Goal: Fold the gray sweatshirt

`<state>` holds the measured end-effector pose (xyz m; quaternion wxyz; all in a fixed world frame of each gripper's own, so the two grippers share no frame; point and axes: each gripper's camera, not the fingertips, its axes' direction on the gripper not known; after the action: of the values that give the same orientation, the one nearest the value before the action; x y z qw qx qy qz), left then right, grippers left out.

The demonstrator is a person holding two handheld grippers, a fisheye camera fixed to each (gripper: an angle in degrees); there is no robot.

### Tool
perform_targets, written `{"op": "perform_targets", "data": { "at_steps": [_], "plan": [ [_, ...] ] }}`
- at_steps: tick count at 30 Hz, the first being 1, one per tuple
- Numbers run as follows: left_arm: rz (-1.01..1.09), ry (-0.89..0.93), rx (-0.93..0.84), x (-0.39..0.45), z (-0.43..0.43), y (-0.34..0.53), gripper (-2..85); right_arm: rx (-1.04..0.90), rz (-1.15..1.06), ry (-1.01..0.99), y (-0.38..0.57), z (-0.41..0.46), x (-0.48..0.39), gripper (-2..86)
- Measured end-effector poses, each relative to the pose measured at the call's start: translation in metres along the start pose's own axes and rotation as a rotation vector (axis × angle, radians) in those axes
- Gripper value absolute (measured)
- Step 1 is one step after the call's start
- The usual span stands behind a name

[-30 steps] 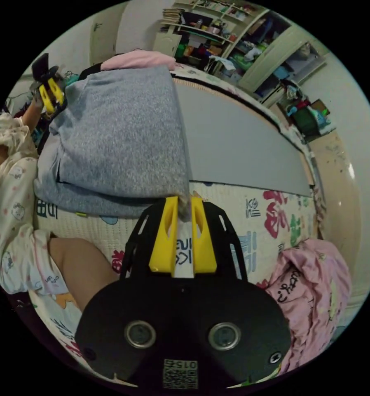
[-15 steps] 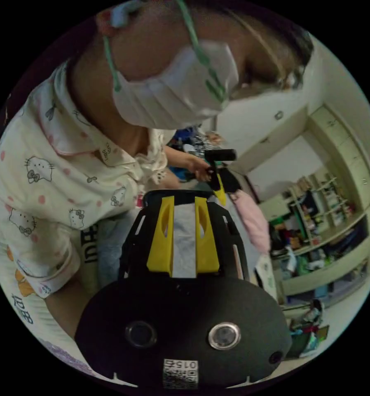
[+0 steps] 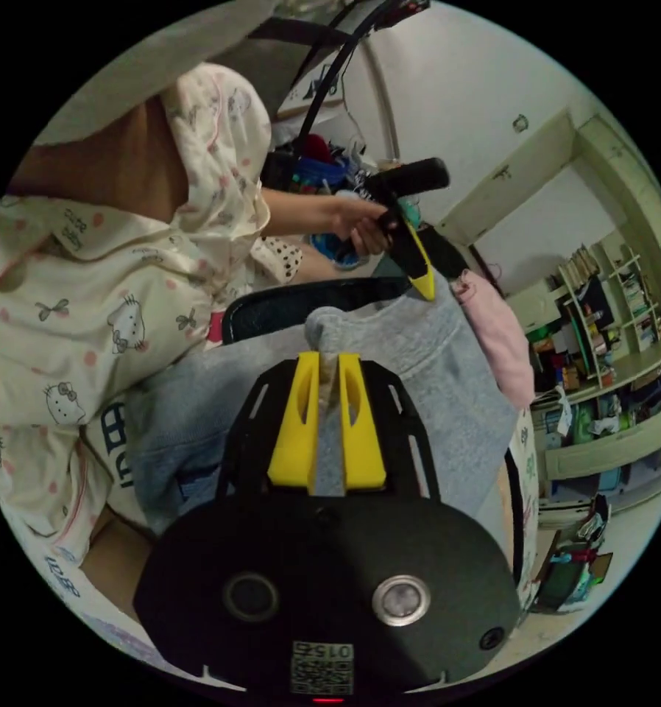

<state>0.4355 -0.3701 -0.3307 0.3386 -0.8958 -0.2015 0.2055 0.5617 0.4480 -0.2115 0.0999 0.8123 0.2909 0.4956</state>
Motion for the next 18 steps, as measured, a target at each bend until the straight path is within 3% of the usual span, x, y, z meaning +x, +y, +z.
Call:
{"op": "perform_targets", "data": {
  "at_steps": [5, 11, 15, 18],
  "plan": [
    [-0.001, -0.050, 0.067, 0.012, -0.009, 0.029, 4.5, 0.322, 0.222, 0.028, 0.049, -0.044, 0.026, 4.8],
    [-0.080, -0.053, 0.033, 0.001, 0.008, 0.079, 4.3, 0.260, 0.183, -0.011, 0.054, -0.019, 0.017, 4.9],
    [-0.059, -0.050, 0.068, 0.015, 0.003, 0.089, 4.0, 0.294, 0.207, 0.026, 0.062, -0.031, 0.012, 4.6],
    [-0.010, -0.082, 0.045, 0.033, 0.006, 0.087, 3.5, 0.247, 0.160, -0.055, 0.065, -0.028, 0.005, 4.4]
  ]
}}
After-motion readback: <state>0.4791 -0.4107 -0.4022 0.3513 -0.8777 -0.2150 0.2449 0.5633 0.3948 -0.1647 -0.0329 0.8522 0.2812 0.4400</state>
